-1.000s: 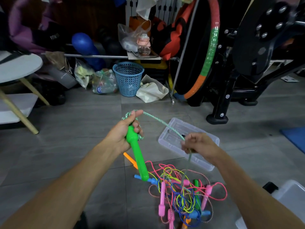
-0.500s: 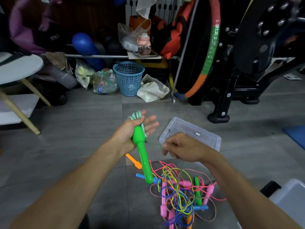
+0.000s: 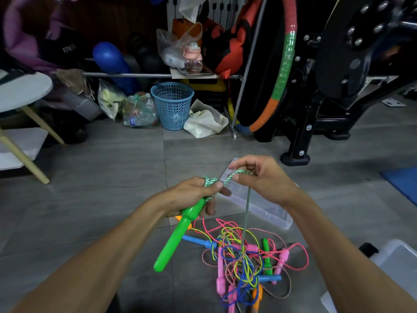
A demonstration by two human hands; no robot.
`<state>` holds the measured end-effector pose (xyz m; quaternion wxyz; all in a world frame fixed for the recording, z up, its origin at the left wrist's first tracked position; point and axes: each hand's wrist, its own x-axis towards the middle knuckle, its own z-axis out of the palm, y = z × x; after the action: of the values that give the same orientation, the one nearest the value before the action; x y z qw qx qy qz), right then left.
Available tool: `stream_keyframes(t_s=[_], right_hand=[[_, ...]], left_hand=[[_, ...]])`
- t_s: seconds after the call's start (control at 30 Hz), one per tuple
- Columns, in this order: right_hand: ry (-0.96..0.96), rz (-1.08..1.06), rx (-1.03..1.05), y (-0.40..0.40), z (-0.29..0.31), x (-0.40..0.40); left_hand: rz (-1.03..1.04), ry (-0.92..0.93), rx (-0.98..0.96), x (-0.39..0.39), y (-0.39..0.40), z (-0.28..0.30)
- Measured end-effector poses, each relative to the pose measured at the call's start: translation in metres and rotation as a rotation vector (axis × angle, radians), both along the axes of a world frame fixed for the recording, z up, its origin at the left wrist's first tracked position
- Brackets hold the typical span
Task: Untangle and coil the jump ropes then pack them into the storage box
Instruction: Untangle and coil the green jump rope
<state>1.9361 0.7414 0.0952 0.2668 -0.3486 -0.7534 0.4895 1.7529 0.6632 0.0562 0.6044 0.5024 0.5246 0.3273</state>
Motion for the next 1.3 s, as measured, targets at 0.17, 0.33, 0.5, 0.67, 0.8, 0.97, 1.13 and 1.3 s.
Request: stream_keyframes(t_s=[0.17, 0.33, 0.5, 0.67, 0.8, 0.97, 1.13, 1.3], right_hand=[[0.032, -0.097, 0.088, 0.001, -0.010, -0.008], [-0.013, -0.062, -0.168, 0.004, -0.030, 0.003], [-0.296, -0.167, -0.357, 0.006, -0.068, 0.027], [-0.191, -0.203, -0.375, 0.001, -0.053, 0.030], [0.265, -0.173, -0.454, 0.002, -0.022, 0.018], [-0.290, -0.273, -0.092, 0.009, -0.034, 0.017], [-0.749, 0.027, 0.055, 0.002, -0.037, 0.009], [-0.582, 0.298, 0.098, -0.023, -0.020, -0.012]], left_hand=[[0.009, -0.145, -0.045, 0.001, -0.003, 0.006], [0.223, -0.611, -0.025, -0.006, -0.004, 0.015], [0.561, -0.872, 0.037, -0.016, 0.001, 0.015], [0.801, -0.840, -0.102, -0.021, 0.005, 0.007], [0.726, -0.712, -0.222, -0.011, 0.004, 0.003], [0.682, -0.796, -0.234, -0.002, 0.001, 0.006], [0.664, -0.940, -0.047, -0.009, 0.004, 0.019], [0.660, -0.888, 0.067, -0.009, 0.013, 0.010]])
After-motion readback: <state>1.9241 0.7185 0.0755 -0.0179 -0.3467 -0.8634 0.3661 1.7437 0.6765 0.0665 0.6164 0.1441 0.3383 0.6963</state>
